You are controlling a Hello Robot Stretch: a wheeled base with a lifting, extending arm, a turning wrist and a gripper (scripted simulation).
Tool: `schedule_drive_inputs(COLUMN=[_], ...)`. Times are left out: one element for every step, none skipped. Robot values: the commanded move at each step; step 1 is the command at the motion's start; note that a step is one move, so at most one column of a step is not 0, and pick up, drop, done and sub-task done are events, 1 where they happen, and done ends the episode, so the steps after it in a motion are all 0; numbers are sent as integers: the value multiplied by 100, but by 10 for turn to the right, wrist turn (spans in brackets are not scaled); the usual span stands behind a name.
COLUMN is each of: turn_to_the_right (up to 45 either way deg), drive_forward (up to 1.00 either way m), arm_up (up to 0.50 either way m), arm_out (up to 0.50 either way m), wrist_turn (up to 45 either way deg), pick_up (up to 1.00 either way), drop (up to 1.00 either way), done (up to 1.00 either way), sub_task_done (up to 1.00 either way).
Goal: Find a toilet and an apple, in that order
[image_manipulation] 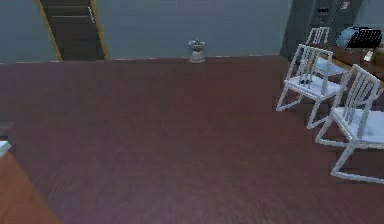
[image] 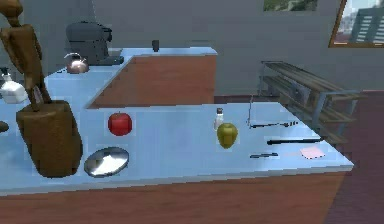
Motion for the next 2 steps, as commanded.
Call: schedule_drive_inputs(turn_to_the_right=[90,0], drive_forward=[0,0], arm_up=[0,0], arm_out=[0,0], wrist_turn=[0,0], pick_up=[0,0], drop=[0,0], done=[0,100], sub_task_done=[0,0])
